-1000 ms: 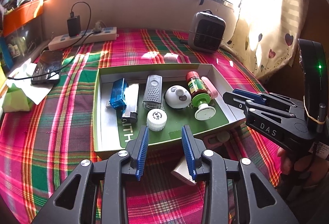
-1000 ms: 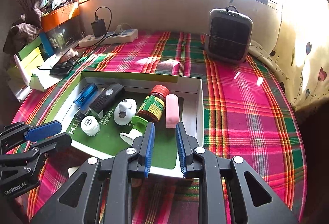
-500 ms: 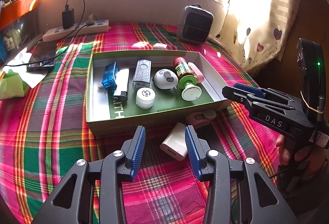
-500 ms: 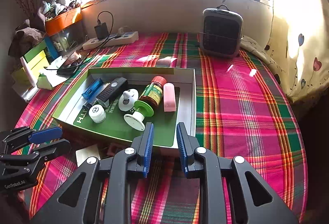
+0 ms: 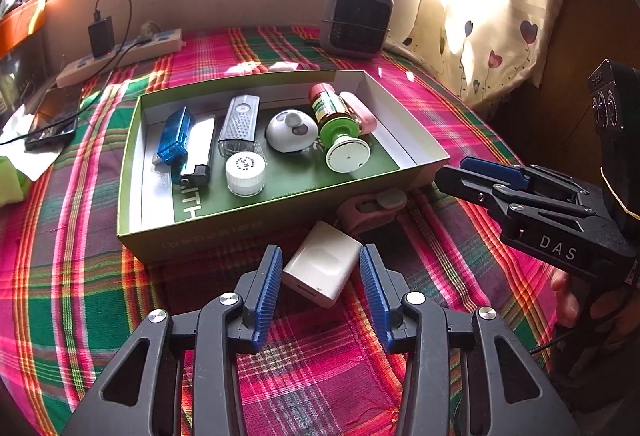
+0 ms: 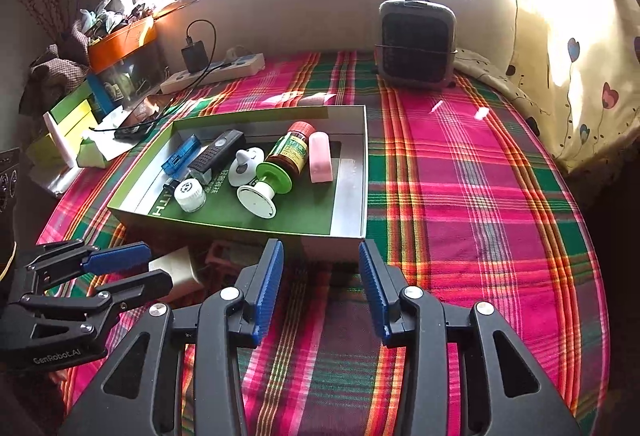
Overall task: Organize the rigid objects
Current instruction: 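Close the left tool on the beige box while the right tool reaches the pink-white clip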
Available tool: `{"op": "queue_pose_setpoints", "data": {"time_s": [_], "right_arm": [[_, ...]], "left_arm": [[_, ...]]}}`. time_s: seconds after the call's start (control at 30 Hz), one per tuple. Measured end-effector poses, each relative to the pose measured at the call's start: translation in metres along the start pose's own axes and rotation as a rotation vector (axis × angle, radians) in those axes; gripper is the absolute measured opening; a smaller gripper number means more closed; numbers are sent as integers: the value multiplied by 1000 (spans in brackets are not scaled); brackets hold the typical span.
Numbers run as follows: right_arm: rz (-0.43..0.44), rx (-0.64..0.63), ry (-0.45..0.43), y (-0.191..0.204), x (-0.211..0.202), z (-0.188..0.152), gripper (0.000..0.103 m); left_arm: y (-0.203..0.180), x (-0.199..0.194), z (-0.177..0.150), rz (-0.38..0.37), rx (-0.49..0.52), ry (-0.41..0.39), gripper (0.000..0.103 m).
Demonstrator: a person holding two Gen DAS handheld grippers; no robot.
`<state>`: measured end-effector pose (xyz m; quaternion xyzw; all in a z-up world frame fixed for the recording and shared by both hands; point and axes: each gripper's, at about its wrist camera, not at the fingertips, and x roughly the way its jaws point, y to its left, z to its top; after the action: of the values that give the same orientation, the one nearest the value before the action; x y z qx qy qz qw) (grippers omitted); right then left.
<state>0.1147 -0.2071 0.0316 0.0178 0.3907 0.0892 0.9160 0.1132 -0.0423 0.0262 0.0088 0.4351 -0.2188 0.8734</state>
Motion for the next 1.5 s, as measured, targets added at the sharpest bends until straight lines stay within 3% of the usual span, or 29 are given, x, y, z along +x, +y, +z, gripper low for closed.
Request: {"op": "queue_pose_setpoints", "data": {"time_s": [0.53,0.77,1.0,1.13,1.27,1.5], "right_arm": [[7,18,19,-5,5,-6,41],[10,25,25,-7,7,-7,41],[12,34,33,-10,10,-8,41],[19,34,37,-9,12,-8,41],[43,22,41,-6,13,-9,41],[82,1,52,1,16,-10,41]], "left_arm": [[-12,19,8,1,72,44,44],[-21,24,4,-37,99,68,44],[-26,31,8,-7,114,69,44],[-21,31,8,4,89,52,42],[-17,28,5,-9,68,45,34],[-9,21,-3,-30,34,38,33]]}}
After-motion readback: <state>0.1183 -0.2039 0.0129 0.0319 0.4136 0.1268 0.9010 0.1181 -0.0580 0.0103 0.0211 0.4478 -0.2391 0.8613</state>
